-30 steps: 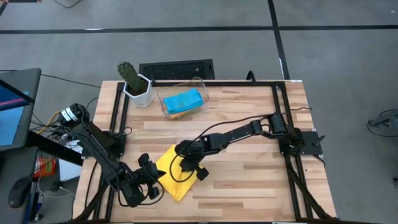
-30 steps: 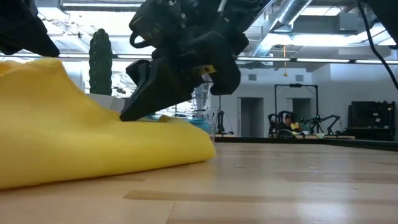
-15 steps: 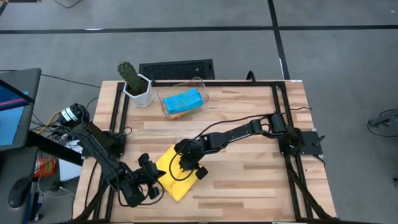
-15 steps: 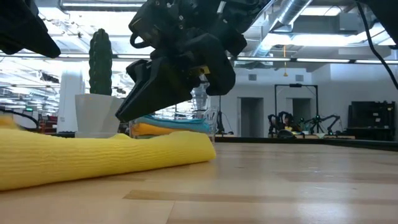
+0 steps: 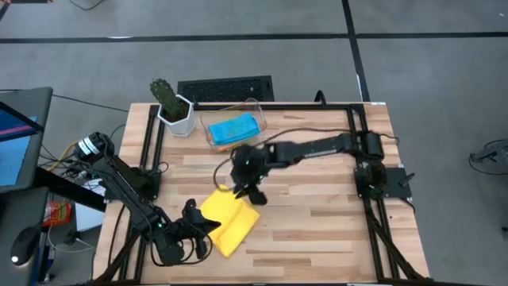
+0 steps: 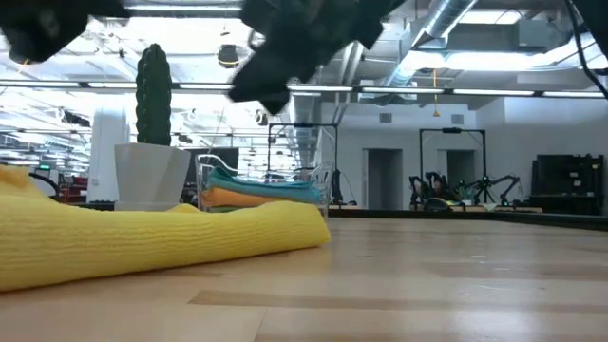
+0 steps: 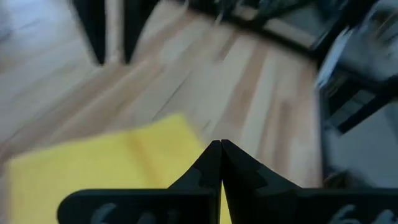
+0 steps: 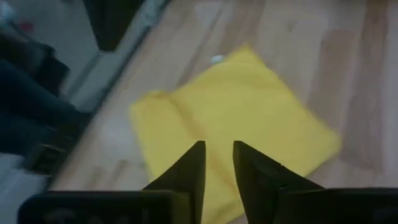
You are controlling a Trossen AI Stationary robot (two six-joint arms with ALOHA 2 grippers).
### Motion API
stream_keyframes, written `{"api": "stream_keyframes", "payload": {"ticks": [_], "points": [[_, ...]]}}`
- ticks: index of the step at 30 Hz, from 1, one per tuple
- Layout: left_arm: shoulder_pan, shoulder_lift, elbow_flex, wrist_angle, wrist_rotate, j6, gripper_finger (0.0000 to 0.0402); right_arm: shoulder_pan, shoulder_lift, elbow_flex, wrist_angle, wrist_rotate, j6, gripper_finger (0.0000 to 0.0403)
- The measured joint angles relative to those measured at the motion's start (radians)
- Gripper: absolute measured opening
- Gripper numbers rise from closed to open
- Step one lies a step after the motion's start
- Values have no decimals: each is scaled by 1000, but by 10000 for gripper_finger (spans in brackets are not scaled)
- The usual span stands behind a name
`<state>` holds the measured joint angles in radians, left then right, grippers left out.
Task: Fold microfiber towels
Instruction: Fold the yellow microfiber cloth
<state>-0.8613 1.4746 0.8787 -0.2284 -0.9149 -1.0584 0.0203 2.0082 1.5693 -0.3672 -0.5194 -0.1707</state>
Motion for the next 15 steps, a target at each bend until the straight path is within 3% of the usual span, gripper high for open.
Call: {"api": "stream_keyframes", "payload": {"ticks": [3, 6, 11, 15], "points": [[18, 33, 1, 163, -1, 111, 0, 3, -72, -88, 32, -68, 63, 97], [28, 116, 0, 332, 64, 172, 0, 66, -121, -252, 214, -74, 140, 80], [20, 235, -1, 497, 49, 151, 0, 179, -117, -504, 652, 93, 295, 60], [20, 274, 0, 457, 85, 125, 0, 221, -49, -552, 813, 183, 353, 47]]}}
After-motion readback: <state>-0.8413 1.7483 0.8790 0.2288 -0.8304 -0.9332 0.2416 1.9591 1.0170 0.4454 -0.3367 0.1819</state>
